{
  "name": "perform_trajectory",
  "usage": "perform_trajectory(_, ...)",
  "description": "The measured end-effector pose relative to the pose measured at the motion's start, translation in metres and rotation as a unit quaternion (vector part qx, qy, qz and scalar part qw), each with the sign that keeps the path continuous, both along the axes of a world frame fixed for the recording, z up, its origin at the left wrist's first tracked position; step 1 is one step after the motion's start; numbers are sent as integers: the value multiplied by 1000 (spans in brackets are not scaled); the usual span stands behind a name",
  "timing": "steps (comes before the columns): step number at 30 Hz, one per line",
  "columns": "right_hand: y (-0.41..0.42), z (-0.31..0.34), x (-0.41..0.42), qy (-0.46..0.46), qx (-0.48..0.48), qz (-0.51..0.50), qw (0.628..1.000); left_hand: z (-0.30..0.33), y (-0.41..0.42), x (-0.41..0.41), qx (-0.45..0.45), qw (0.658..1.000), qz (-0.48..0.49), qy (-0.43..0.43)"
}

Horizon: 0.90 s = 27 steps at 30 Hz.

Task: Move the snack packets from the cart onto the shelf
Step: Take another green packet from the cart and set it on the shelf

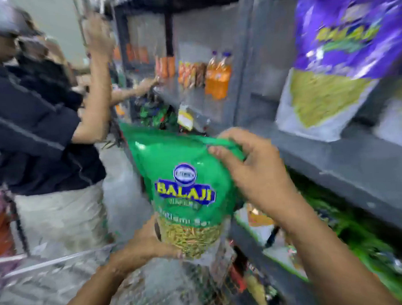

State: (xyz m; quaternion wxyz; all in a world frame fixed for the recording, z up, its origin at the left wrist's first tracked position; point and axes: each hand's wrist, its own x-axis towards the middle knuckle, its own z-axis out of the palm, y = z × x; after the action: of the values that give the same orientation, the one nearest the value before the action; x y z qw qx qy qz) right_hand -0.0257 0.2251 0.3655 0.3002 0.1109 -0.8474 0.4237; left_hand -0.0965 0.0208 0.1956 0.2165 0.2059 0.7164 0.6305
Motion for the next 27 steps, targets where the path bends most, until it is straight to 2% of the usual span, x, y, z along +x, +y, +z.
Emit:
perform_trajectory(3, 43, 69, 47, 116, -94, -28, 988, 72, 54, 26, 42, 996, -21, 80)
perform_trajectory(6, 79, 83, 107, 114, -211, -9, 971, 126, 103, 56, 124, 984, -64, 113)
perform_trajectory(10, 107, 55, 188, 14, -181, -77, 980, 170, 175, 85, 178, 967, -124, 133)
perform_trajectory(15, 172, 46, 273, 60, -160, -255, 952, 205, 283, 156, 191, 939, -238, 157)
perform_trajectory(19, 217, 45, 320, 77, -160, -339, 924, 212, 347, 200, 170, 927, -288, 169)
perform_trajectory(27, 277, 24, 351, 20, -158, -422, 893, 201, 422, 237, 126, 923, -321, 173)
